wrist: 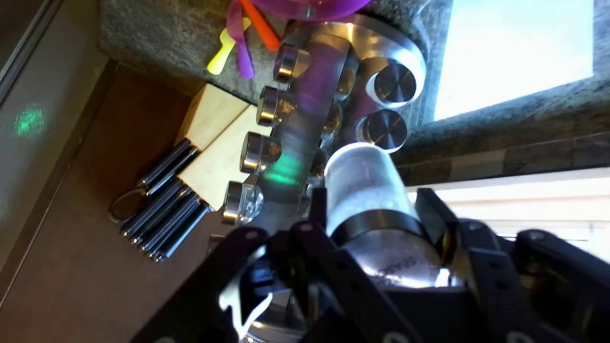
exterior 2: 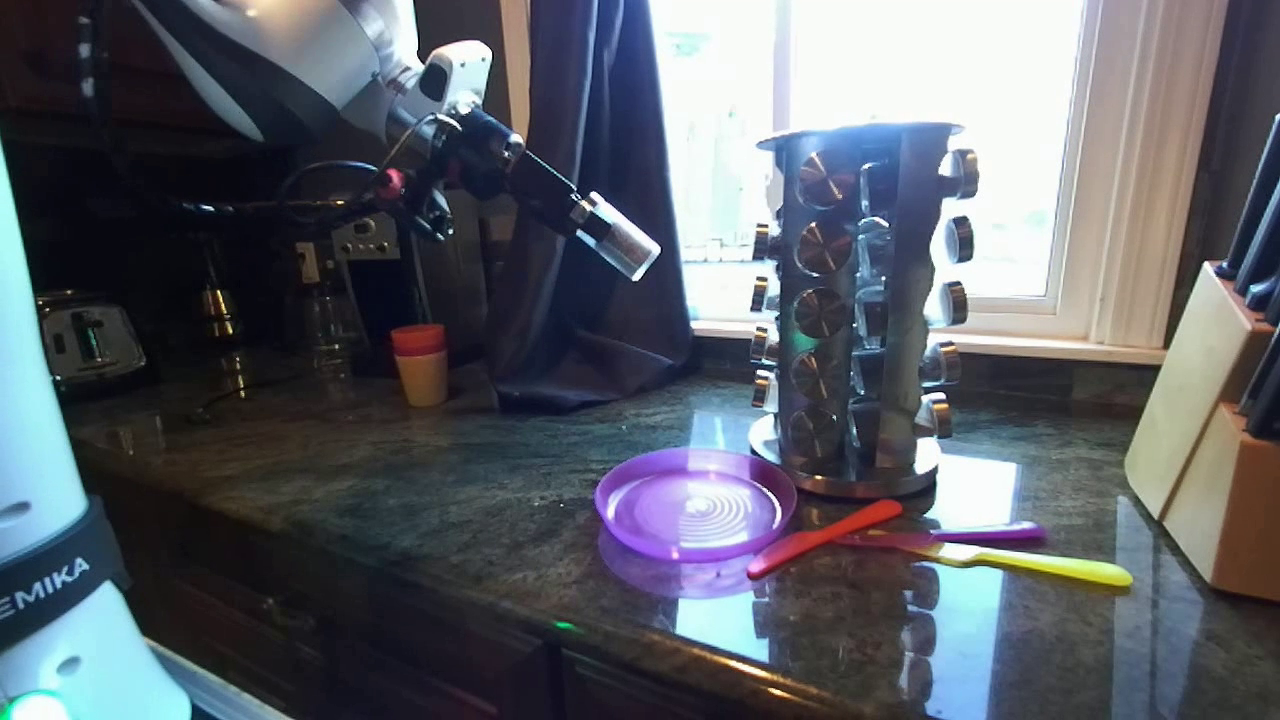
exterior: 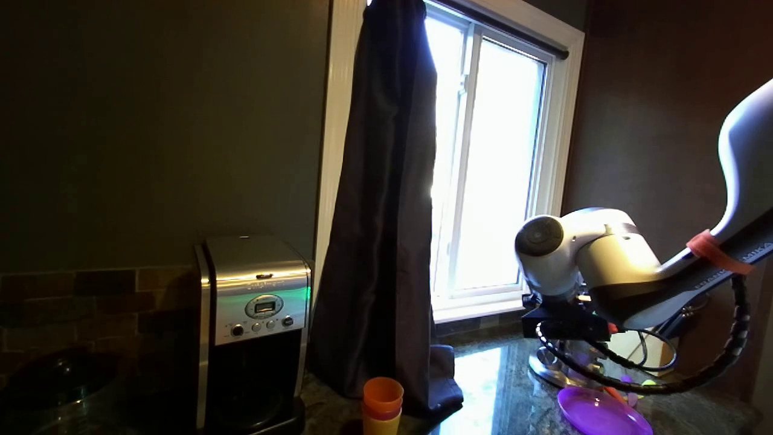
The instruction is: Put the black pepper container in the seasoning rack
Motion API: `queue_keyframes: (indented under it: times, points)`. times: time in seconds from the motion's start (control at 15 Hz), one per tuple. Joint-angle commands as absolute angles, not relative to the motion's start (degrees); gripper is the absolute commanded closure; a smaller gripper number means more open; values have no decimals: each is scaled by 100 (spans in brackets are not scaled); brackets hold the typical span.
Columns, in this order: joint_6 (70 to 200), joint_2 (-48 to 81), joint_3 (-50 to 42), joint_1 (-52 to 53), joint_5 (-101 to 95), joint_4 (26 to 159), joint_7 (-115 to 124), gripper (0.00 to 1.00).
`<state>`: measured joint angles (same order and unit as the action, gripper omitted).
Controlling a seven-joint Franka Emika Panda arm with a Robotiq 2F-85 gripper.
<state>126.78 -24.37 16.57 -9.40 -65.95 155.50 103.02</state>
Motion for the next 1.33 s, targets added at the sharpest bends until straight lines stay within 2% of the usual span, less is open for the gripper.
queue_keyframes:
  times: [0.0,0.53,0.6,0.87,0.93,1.27]
  points:
    - [12125,-2016,1427,-475,-7312,15334,10957,76]
    - [12218,-1696,722,39,-7930,15169,11001,76]
    - [12227,-1669,653,64,-7934,15144,10988,51]
    - [12238,-1666,602,143,-7927,15143,10979,51]
    - [12238,-1666,602,145,-7927,15143,10979,76]
    - [10991,-1677,719,232,-7927,14992,11708,76]
